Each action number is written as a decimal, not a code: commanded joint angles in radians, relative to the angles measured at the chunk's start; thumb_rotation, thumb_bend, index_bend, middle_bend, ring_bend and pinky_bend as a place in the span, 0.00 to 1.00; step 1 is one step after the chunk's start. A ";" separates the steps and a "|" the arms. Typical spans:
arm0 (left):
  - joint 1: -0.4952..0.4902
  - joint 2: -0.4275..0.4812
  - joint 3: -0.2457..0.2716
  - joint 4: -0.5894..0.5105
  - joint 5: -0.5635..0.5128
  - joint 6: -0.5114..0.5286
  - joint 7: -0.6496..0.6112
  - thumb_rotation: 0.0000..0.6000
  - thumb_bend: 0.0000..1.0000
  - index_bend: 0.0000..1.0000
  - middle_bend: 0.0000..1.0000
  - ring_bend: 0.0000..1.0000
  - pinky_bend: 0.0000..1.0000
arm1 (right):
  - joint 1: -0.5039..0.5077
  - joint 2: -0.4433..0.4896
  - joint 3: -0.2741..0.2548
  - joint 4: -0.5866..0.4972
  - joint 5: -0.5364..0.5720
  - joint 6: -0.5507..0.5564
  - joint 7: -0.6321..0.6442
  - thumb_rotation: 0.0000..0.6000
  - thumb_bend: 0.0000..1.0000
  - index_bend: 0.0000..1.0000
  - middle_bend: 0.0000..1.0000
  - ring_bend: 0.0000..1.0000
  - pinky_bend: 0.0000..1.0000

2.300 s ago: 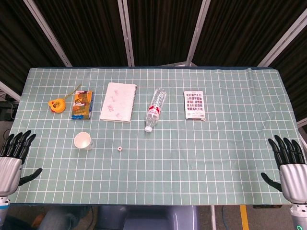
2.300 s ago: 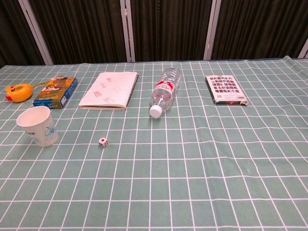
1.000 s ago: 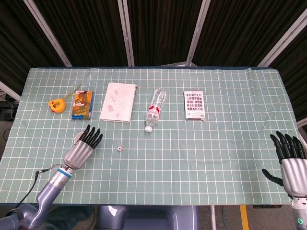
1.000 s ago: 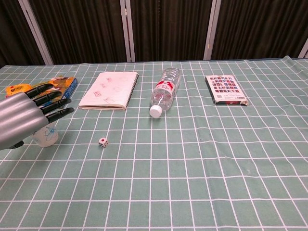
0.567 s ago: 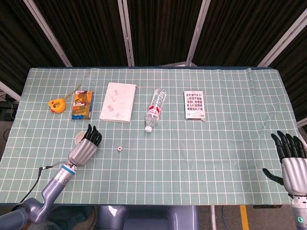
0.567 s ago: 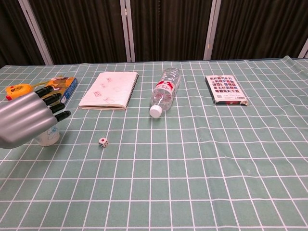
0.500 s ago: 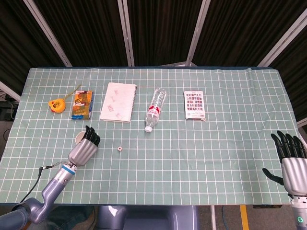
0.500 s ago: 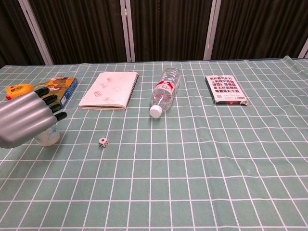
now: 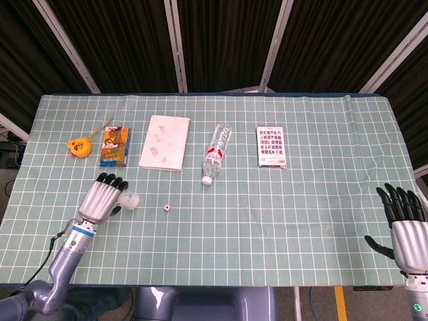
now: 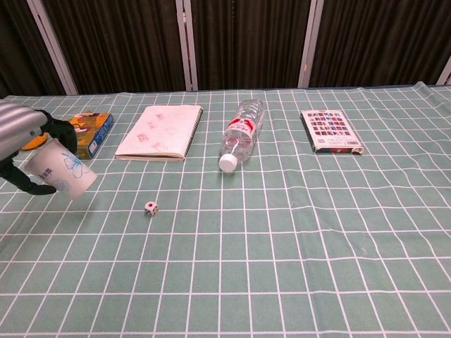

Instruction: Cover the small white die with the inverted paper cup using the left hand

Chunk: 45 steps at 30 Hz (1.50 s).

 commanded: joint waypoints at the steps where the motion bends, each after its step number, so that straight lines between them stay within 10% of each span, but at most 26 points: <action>1: -0.008 0.171 -0.043 -0.163 -0.166 -0.224 -0.508 1.00 0.00 0.41 0.39 0.31 0.33 | 0.001 0.000 0.000 -0.001 -0.001 -0.001 -0.002 1.00 0.00 0.00 0.00 0.00 0.00; 7: -0.033 0.148 -0.013 -0.051 -0.122 -0.290 -0.765 1.00 0.00 0.41 0.38 0.30 0.33 | 0.005 -0.005 -0.001 0.000 0.001 -0.008 -0.011 1.00 0.00 0.00 0.00 0.00 0.00; 17: -0.061 0.076 0.033 0.077 -0.088 -0.301 -0.829 1.00 0.00 0.39 0.33 0.26 0.29 | 0.006 -0.006 0.002 0.005 0.013 -0.011 -0.013 1.00 0.00 0.00 0.00 0.00 0.00; 23: -0.073 0.103 0.061 0.057 -0.054 -0.299 -0.785 1.00 0.00 0.00 0.00 0.00 0.00 | 0.003 -0.004 0.002 0.004 0.012 -0.006 -0.007 1.00 0.00 0.00 0.00 0.00 0.00; 28: -0.035 0.122 0.070 -0.020 0.062 -0.065 -0.395 1.00 0.00 0.00 0.00 0.00 0.00 | 0.003 0.000 0.000 0.001 0.007 -0.004 0.000 1.00 0.00 0.00 0.00 0.00 0.00; 37: 0.039 0.034 0.104 -0.159 -0.013 0.002 0.403 1.00 0.00 0.01 0.00 0.00 0.00 | 0.001 0.006 0.000 -0.001 0.003 0.000 0.012 1.00 0.00 0.00 0.00 0.00 0.00; 45: 0.063 -0.050 0.117 -0.183 -0.109 0.008 0.652 1.00 0.00 0.01 0.00 0.00 0.00 | 0.001 0.009 0.003 0.003 0.012 -0.002 0.019 1.00 0.00 0.00 0.00 0.00 0.00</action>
